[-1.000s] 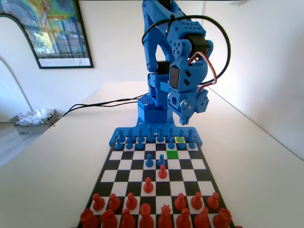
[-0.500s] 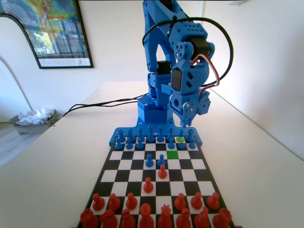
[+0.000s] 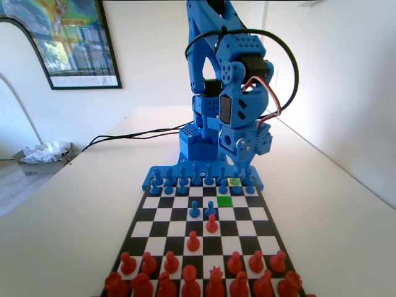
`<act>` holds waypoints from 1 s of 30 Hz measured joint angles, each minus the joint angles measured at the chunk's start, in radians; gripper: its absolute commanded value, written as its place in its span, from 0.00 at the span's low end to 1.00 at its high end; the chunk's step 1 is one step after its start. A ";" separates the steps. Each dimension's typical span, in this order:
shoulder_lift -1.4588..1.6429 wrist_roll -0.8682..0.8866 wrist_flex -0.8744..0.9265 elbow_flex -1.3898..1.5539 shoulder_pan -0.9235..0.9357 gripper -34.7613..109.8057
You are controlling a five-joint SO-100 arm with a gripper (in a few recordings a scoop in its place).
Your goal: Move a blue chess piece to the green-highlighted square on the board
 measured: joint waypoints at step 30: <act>-0.002 -0.006 -0.020 0.038 0.025 0.30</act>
